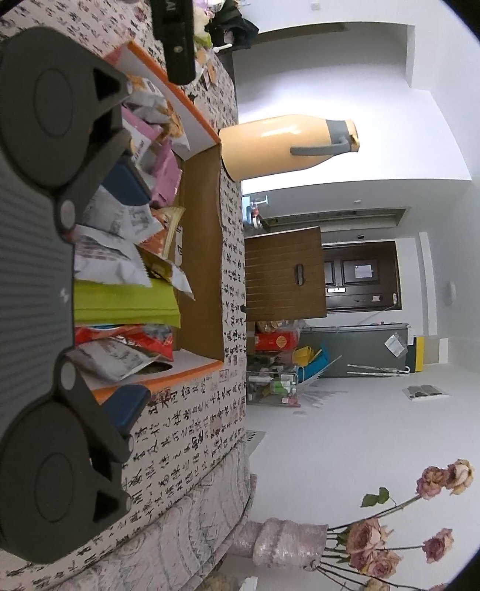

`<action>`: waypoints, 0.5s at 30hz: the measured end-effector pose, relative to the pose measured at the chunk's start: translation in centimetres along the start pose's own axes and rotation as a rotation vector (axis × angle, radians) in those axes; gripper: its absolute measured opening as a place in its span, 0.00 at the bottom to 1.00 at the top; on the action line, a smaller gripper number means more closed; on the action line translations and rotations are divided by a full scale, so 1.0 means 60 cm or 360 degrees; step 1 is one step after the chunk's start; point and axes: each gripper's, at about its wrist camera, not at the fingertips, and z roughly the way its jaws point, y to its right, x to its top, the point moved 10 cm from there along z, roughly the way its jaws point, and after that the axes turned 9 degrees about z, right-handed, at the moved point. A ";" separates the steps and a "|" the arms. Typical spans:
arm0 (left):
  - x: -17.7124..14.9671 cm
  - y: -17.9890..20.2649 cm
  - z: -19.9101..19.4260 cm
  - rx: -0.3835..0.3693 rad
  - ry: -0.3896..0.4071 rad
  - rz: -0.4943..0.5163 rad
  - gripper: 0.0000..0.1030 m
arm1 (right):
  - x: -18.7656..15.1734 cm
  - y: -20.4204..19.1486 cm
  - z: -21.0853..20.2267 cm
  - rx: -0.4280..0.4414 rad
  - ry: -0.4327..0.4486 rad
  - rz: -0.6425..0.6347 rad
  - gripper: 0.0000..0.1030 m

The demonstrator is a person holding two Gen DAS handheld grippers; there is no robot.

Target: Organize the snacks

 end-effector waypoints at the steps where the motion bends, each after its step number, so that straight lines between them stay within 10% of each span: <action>1: -0.002 0.000 -0.009 -0.0003 0.0007 0.0000 1.00 | -0.003 0.001 -0.011 0.0004 0.0007 -0.0001 1.00; 15: -0.088 -0.007 -0.125 -0.0151 -0.0004 0.0012 1.00 | -0.072 0.001 -0.176 0.0103 0.0063 -0.0033 1.00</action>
